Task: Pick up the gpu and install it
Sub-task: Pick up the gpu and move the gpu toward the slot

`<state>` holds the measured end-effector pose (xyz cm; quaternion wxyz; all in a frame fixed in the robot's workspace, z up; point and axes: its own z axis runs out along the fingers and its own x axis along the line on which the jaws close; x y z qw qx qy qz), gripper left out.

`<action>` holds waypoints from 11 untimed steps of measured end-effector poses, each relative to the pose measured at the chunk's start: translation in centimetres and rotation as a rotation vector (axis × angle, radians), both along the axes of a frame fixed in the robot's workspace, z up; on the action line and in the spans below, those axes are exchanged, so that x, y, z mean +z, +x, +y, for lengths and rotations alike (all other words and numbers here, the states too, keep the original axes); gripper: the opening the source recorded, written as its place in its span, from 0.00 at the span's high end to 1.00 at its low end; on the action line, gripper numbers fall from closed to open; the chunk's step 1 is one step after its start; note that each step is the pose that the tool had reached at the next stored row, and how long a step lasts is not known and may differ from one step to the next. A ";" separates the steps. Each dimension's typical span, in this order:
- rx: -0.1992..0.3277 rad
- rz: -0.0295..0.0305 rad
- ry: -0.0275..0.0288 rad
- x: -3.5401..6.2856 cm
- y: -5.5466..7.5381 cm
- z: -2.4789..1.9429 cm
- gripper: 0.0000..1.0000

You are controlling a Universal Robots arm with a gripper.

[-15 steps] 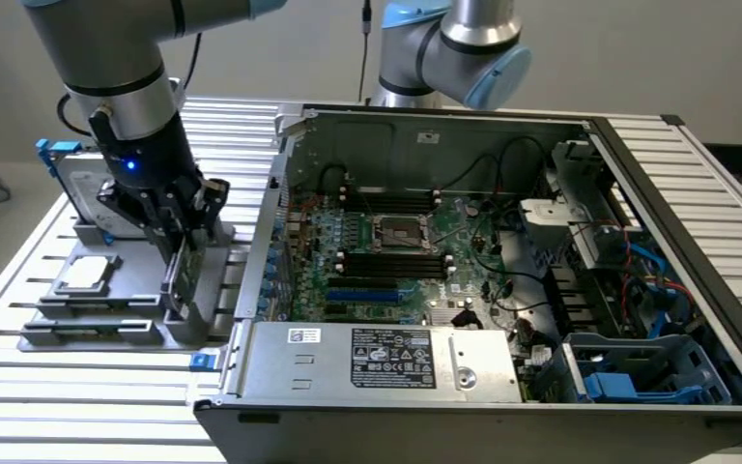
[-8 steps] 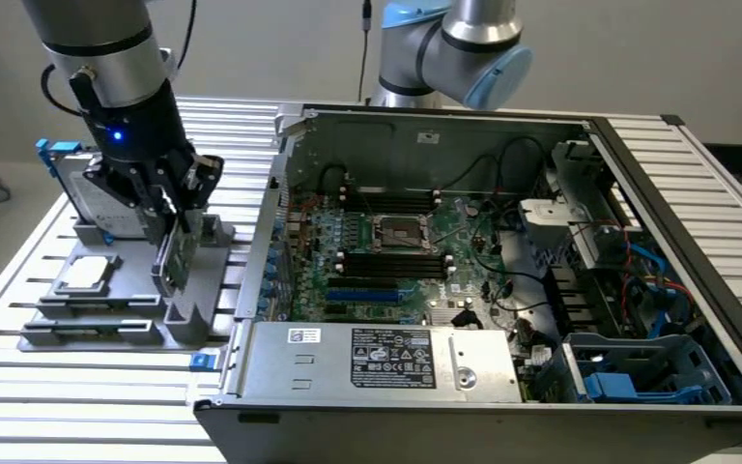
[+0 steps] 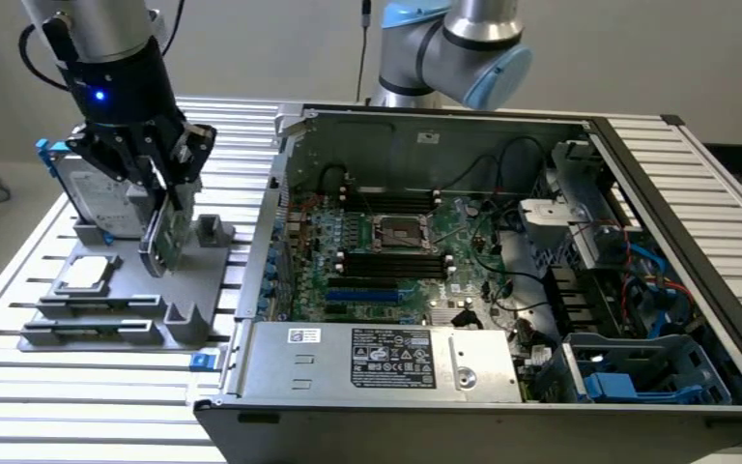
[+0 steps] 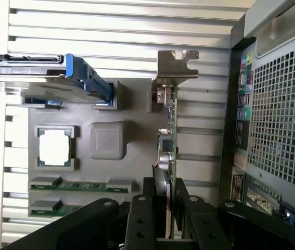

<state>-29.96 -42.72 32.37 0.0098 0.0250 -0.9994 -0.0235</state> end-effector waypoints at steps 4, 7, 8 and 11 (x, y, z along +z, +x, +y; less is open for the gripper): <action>0.000 0.0050 -0.0001 1.80 0.6 0.00 0.73; 0.000 0.0102 -0.0001 3.16 1.4 0.00 0.73; 0.000 0.0120 -0.0001 3.61 1.7 0.00 0.73; 0.000 0.0175 0.0000 4.99 2.7 0.00 0.73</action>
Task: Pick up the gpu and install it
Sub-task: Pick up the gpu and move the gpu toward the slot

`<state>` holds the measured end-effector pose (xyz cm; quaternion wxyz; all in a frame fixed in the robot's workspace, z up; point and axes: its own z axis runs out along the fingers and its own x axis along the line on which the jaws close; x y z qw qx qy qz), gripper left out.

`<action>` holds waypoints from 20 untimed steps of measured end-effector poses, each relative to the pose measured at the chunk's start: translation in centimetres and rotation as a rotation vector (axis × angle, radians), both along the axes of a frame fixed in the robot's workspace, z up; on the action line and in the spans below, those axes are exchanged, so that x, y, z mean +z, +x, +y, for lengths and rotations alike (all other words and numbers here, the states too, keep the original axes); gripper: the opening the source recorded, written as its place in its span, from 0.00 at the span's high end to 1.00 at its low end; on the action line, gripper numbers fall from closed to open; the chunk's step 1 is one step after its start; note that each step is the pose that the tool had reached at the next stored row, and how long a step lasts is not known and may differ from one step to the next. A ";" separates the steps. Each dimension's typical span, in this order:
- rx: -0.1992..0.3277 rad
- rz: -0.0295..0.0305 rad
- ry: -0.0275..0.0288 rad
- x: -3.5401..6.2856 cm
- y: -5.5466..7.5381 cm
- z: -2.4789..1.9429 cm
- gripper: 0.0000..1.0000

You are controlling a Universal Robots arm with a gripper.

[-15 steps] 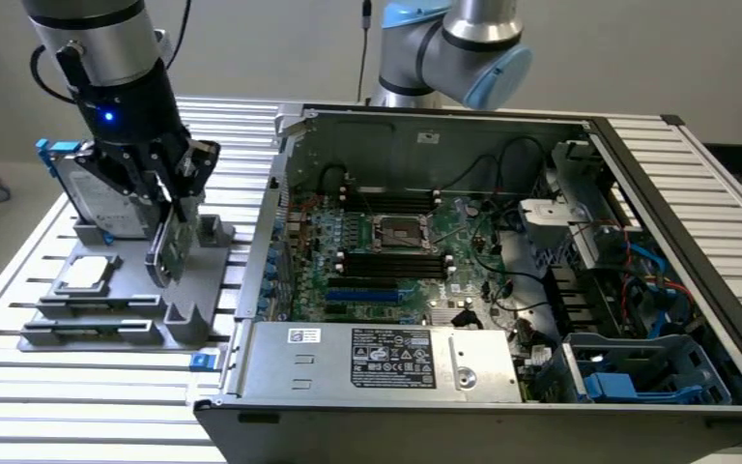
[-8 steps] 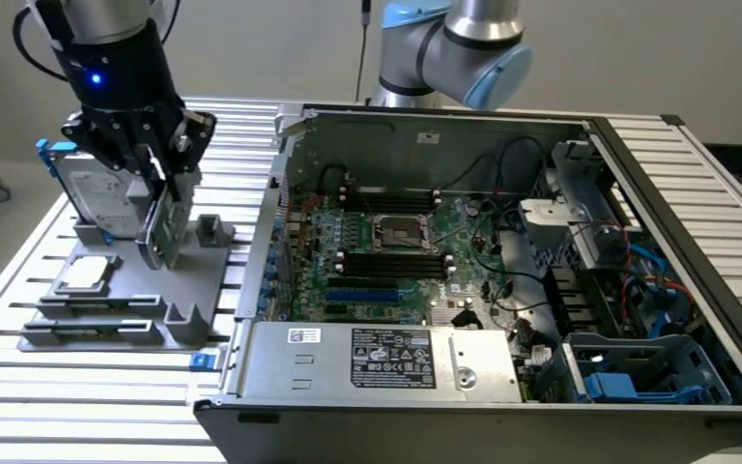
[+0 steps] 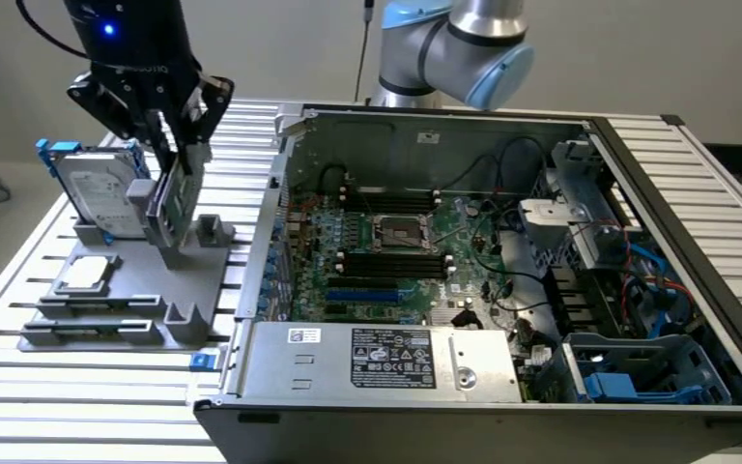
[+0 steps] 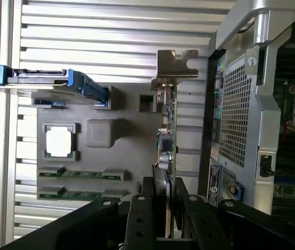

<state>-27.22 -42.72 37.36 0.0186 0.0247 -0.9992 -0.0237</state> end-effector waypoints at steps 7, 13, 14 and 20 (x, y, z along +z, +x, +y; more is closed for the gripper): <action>0.000 0.0149 0.0000 3.16 2.6 0.00 0.73; 0.000 0.0307 0.0001 5.00 5.3 0.00 0.73; 0.000 0.0333 0.0000 5.16 5.8 0.00 0.73; 0.000 0.0504 0.0000 5.55 8.5 0.00 0.73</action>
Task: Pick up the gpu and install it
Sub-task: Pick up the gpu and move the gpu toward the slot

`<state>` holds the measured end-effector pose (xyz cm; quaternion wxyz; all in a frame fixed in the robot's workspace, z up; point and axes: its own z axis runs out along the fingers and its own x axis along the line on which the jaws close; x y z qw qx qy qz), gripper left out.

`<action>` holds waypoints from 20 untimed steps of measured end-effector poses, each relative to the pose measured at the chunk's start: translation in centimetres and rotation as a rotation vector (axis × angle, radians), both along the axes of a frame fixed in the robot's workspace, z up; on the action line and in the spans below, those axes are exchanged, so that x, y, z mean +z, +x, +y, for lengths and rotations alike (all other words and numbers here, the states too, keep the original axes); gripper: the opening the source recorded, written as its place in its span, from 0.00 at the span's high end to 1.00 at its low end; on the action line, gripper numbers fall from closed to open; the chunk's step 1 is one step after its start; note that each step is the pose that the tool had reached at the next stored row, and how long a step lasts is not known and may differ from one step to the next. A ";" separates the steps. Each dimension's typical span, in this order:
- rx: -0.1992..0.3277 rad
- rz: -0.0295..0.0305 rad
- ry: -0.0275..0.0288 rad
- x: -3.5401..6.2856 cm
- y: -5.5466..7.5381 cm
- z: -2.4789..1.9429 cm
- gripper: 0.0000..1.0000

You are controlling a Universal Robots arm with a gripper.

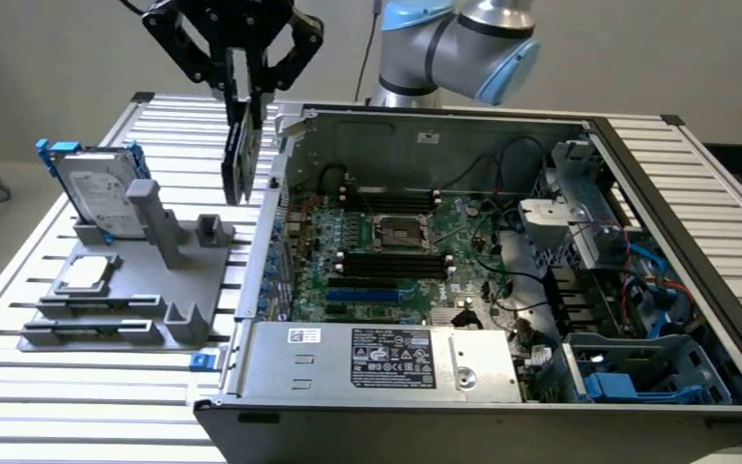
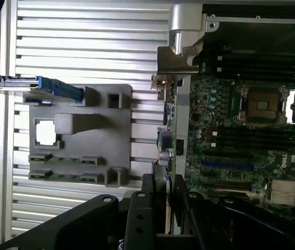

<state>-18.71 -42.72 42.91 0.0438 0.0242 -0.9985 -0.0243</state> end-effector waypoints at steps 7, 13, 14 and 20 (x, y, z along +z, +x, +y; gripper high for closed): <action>0.000 0.0089 -0.0001 -0.04 3.2 0.00 0.73; 0.000 0.0094 -0.0001 -0.69 5.9 0.00 0.73; 0.000 0.0093 -0.0001 -0.87 6.4 0.00 0.73; 0.000 0.0094 -0.0004 -1.93 9.1 0.00 0.73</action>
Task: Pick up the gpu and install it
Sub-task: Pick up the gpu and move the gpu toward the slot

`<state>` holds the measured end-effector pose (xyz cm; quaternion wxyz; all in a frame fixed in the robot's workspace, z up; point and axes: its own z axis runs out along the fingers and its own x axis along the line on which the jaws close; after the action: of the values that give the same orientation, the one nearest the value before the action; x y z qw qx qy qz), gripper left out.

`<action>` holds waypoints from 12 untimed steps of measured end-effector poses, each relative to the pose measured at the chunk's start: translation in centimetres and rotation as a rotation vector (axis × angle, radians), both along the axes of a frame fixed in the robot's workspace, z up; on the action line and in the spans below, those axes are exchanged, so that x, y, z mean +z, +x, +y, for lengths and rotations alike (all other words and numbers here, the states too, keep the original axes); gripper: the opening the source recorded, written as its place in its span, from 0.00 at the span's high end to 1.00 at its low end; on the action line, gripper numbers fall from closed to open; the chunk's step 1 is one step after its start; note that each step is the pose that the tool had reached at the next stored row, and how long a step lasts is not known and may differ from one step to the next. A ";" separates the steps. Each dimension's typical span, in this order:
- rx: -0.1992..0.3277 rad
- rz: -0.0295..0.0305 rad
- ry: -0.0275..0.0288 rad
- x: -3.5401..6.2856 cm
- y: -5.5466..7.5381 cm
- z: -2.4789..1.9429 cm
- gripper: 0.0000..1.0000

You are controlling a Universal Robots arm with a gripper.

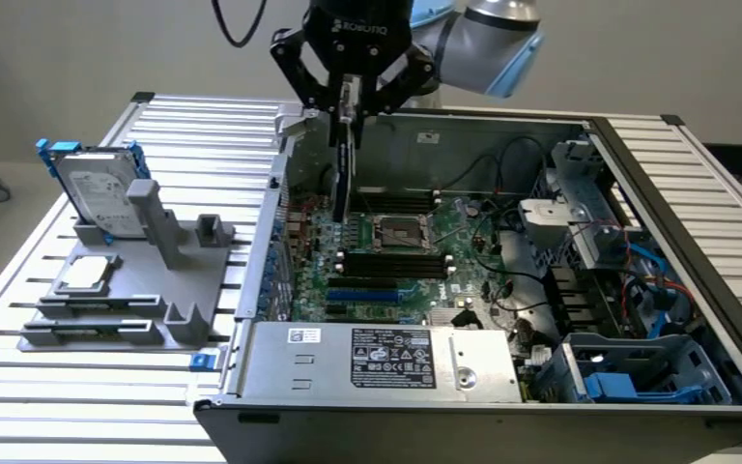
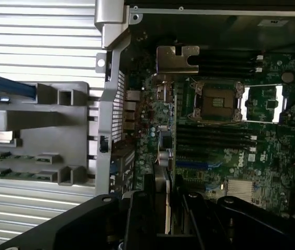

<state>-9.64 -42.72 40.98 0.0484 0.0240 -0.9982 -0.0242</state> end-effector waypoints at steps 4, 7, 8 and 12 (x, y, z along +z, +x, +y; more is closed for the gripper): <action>0.000 -0.0001 0.0001 -0.74 1.8 0.00 0.73; 0.000 0.0000 0.0001 -1.28 3.2 0.00 0.73; 0.000 -0.0001 0.0003 -1.48 3.6 0.00 0.73; 0.000 0.0000 0.0000 -2.19 5.1 0.01 0.73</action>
<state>-4.51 -42.71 38.79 0.0484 0.0239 -0.9982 -0.0242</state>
